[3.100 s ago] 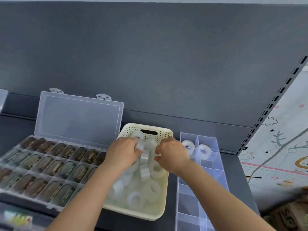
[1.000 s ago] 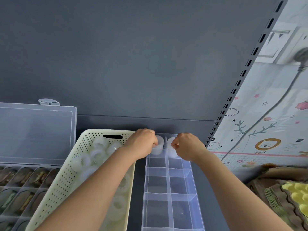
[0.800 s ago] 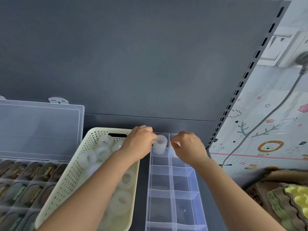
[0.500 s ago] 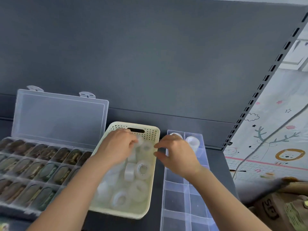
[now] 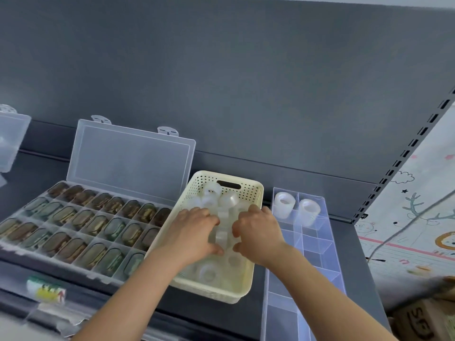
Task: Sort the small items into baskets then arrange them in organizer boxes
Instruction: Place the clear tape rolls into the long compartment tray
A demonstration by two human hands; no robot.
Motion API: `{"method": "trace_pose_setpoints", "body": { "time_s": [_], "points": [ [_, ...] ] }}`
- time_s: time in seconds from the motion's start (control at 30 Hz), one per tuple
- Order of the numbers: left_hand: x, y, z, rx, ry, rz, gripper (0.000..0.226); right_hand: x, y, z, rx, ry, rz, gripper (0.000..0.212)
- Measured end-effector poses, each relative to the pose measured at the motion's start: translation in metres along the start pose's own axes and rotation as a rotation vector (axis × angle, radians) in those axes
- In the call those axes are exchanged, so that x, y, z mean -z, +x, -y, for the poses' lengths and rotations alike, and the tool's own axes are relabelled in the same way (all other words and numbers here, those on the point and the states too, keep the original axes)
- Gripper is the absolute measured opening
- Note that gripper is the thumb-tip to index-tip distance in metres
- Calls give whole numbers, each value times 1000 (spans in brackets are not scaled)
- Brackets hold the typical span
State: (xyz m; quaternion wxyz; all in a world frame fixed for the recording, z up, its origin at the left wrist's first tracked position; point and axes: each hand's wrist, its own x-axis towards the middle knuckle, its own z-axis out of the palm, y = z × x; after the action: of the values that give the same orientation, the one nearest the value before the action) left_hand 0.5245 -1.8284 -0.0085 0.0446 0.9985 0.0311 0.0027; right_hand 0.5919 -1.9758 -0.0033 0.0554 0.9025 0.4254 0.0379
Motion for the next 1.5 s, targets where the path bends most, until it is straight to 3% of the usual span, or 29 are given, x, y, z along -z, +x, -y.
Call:
{"method": "trace_pose_setpoints", "body": {
  "time_s": [0.13,0.27,0.47,0.67,0.8,0.97,1.1,1.23,1.5],
  "points": [
    [-4,2,-4,57,10,-57,55,-6,3,-1,-40,45,-65,17],
    [-6,7,-9,77,36,-76,51,-16,2,-6,-108,181,-236,5],
    [-7,15,-12,1,34,-96,48,-16,-2,-14,-184,376,-322,13],
    [-5,22,-15,-136,63,24,52,-5,-3,-24,-266,504,-495,11],
    [-3,23,-16,-169,2,31,36,-3,-6,-36,-317,572,-496,13],
    [5,28,-11,-91,-118,40,12,-1,-15,-57,-394,617,-488,16],
    [27,38,-21,-21,-339,-144,18,-1,-28,-81,-459,610,-497,14],
    [38,52,-54,-118,-484,-218,11,-1,-44,-104,-517,589,-511,8],
    [16,93,-102,-240,-273,-129,13,-6,-68,-138,-520,431,-160,19]
  ]
}}
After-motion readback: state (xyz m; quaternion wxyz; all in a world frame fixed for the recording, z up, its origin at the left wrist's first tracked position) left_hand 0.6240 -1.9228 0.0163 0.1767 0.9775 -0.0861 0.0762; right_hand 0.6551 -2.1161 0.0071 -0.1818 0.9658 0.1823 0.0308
